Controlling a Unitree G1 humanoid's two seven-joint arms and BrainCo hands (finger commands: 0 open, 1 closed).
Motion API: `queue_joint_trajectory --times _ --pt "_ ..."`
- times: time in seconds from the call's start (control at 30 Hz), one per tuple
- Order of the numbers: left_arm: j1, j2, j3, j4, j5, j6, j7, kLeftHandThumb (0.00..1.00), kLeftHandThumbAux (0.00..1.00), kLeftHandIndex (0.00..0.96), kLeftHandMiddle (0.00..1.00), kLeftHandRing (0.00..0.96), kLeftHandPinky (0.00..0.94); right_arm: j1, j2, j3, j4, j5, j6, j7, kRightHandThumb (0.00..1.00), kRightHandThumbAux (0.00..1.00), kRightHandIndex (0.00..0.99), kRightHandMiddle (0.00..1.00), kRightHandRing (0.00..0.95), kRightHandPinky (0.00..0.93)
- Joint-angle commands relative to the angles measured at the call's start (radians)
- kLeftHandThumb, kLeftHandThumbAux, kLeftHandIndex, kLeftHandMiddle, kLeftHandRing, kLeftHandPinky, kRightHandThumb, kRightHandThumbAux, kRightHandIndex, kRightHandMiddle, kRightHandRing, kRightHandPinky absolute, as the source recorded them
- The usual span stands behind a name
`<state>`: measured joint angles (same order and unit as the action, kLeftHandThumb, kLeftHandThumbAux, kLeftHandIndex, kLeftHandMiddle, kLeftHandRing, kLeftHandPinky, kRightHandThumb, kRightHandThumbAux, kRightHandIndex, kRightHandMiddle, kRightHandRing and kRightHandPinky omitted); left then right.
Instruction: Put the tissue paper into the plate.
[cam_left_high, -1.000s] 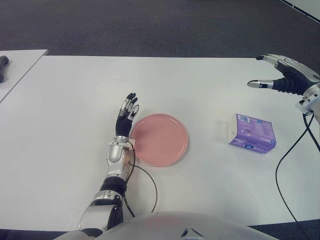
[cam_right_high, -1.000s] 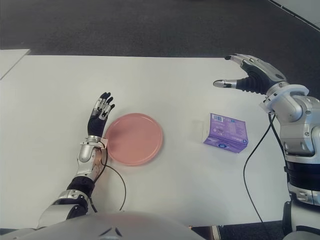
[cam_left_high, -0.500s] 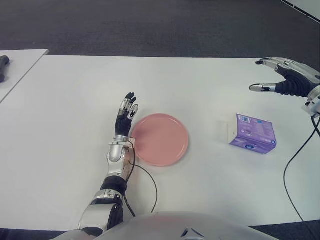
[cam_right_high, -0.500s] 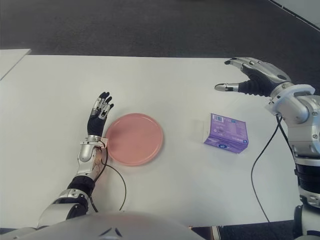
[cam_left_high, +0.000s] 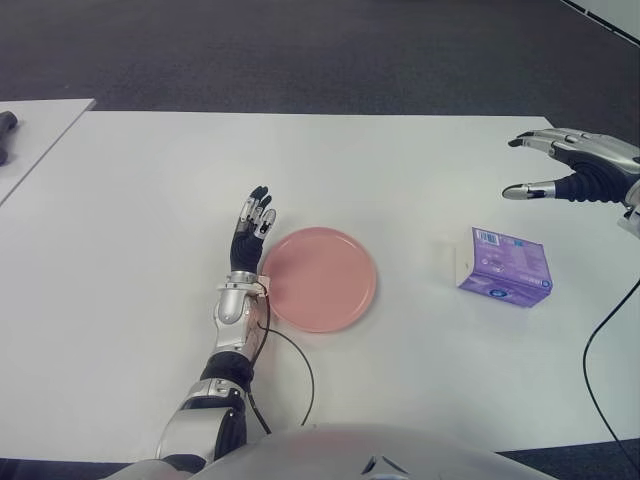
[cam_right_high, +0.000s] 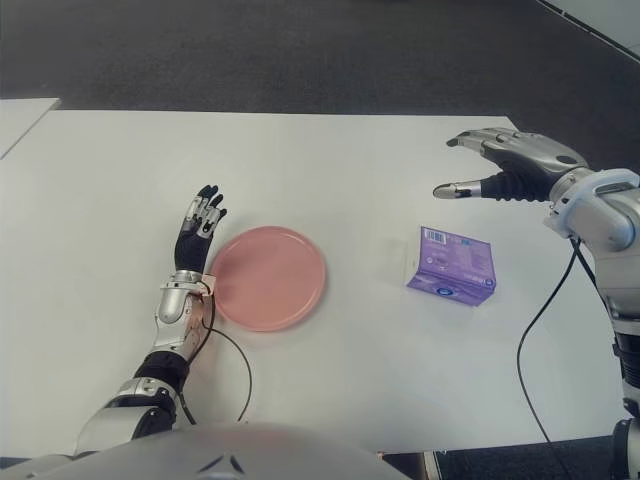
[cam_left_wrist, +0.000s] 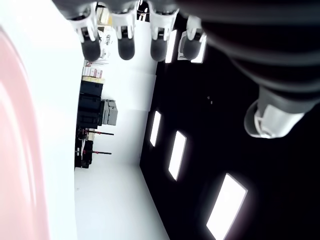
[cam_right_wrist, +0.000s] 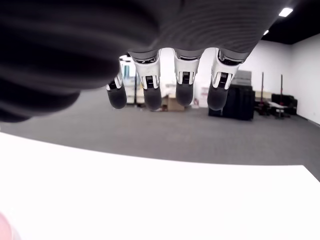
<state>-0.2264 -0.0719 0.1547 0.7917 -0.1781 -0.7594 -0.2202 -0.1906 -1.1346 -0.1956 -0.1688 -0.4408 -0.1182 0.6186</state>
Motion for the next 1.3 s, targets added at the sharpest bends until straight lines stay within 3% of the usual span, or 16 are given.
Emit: queue_joint_trajectory --times 0.03,0.43,0.9,1.03,1.3 --pt "0.028 0.001 0.009 0.020 -0.006 0.019 0.006 0.023 0.431 0.000 0.000 0.000 0.000 0.028 -0.028 0.001 -0.032 0.007 0.004 0.053 0.503 0.171 0.000 0.000 0.000 0.000" --pt "0.022 0.002 0.013 0.029 -0.018 0.002 -0.005 0.034 0.436 0.000 0.000 0.000 0.000 0.073 -0.012 0.003 -0.050 -0.037 -0.017 0.030 0.534 0.195 0.000 0.000 0.000 0.000" --pt "0.035 0.006 0.020 0.003 -0.024 0.032 -0.016 0.029 0.439 0.000 0.000 0.000 0.000 0.143 0.053 0.013 -0.016 -0.125 -0.055 -0.128 0.530 0.223 0.000 0.000 0.000 0.000" --pt "0.036 0.006 0.024 -0.002 -0.037 0.044 -0.030 0.035 0.441 0.000 0.000 0.000 0.000 0.163 0.076 0.040 0.067 -0.165 -0.114 -0.225 0.525 0.234 0.000 0.000 0.000 0.000" --pt "0.037 0.010 0.025 -0.008 -0.037 0.048 -0.034 0.041 0.438 0.000 0.000 0.000 0.000 0.186 0.078 0.044 0.079 -0.160 -0.148 -0.249 0.554 0.236 0.000 0.000 0.000 0.000"
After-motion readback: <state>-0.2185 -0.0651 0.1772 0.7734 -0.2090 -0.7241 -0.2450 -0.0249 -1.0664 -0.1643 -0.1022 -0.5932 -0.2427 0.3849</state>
